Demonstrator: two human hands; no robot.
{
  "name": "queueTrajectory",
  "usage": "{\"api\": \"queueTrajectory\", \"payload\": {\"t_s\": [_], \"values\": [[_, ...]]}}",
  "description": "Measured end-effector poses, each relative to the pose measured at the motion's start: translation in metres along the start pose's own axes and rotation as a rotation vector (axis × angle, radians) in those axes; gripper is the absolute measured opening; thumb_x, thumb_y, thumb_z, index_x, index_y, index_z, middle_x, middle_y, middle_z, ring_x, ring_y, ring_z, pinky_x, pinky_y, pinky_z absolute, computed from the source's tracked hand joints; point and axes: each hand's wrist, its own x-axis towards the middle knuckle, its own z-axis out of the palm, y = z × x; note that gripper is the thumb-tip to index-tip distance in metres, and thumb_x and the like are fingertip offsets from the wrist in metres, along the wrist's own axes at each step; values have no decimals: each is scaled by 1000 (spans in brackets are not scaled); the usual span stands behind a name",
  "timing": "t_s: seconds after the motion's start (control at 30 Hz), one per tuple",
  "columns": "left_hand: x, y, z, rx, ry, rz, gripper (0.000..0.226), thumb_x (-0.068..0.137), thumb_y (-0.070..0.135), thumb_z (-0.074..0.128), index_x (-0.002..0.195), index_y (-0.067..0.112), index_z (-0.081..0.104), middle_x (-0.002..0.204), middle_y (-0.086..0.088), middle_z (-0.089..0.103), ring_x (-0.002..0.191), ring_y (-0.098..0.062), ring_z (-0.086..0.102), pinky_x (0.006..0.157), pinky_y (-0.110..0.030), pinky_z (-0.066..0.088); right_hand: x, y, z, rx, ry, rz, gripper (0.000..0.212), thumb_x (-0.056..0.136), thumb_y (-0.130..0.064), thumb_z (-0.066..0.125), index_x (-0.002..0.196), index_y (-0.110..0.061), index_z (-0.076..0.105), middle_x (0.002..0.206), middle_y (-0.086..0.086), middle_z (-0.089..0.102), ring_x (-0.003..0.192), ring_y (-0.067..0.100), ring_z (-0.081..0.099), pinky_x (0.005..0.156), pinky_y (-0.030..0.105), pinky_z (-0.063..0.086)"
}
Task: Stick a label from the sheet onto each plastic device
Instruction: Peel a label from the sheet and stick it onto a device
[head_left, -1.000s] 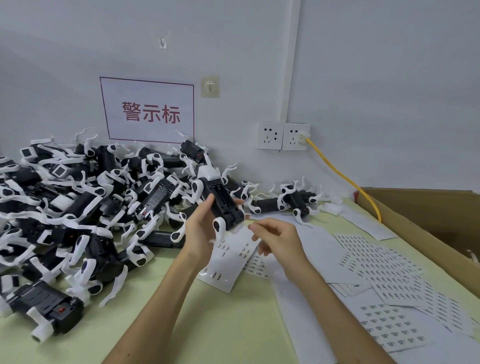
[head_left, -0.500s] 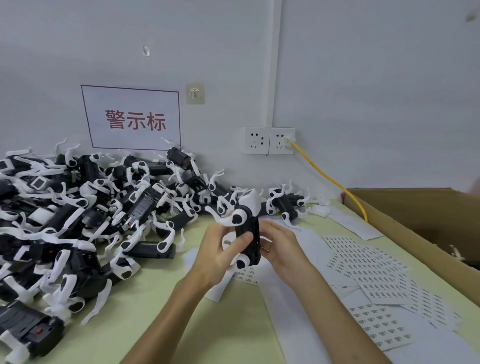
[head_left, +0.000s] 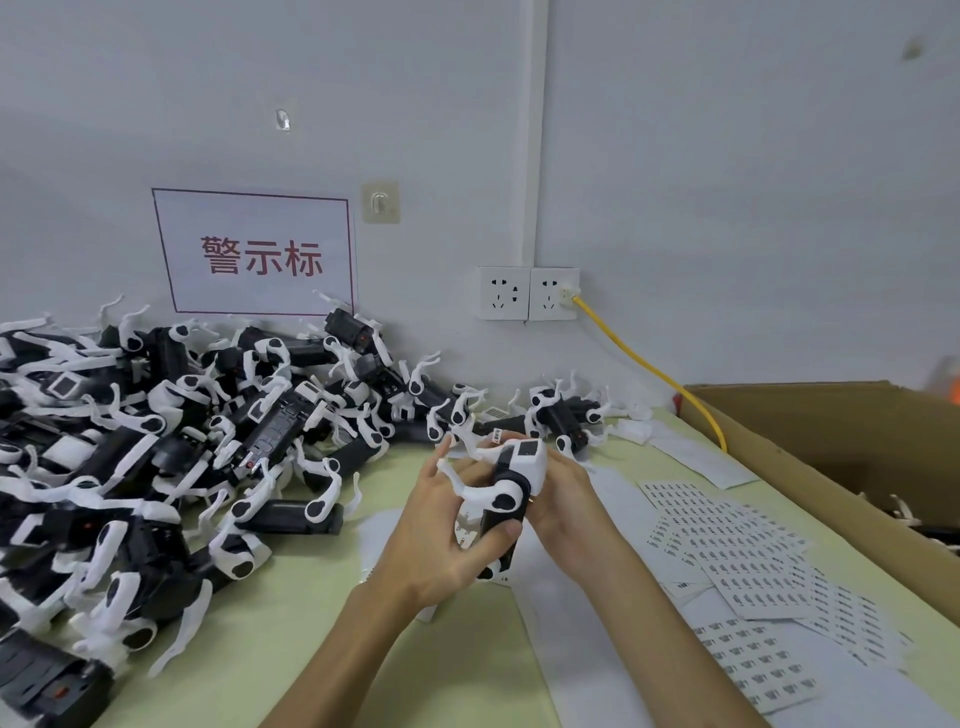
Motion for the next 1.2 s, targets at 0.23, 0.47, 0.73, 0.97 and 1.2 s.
{"api": "queueTrajectory", "payload": {"t_s": [0.23,0.47,0.73,0.97,1.2], "values": [[1,1,0,188,-9,97,48,82,42,57,123,20,68,124,27,62,147,-6,36,126,-51,6,0,-4,-1,32,-108,-10,40,84,-23,63,121,-12,71,123,17,69,106,30,66,96,45,47],[0,4,0,221,-46,93,34,80,43,56,110,31,67,120,18,69,148,-8,35,125,-55,6,-3,-5,-3,24,-61,-8,43,87,-23,64,126,-5,66,128,20,66,121,41,58,108,55,40],[-2,2,2,263,-128,120,30,81,40,58,109,34,64,127,17,68,149,-2,32,126,-51,6,-5,-5,1,-83,43,-15,19,77,-19,76,95,-14,73,87,8,75,74,22,71,65,30,57],[0,2,-2,171,-160,-15,29,79,43,54,97,23,66,105,14,72,121,-6,56,126,-32,6,4,-2,-5,-308,243,-144,12,86,-5,71,83,-17,73,72,-8,72,65,6,66,58,21,51],[1,5,-2,151,-230,-55,22,79,41,56,92,52,42,100,28,66,116,3,56,127,-40,6,0,-1,-2,-267,121,-72,16,80,-12,79,94,-11,72,86,5,76,76,19,70,66,27,55]]}}
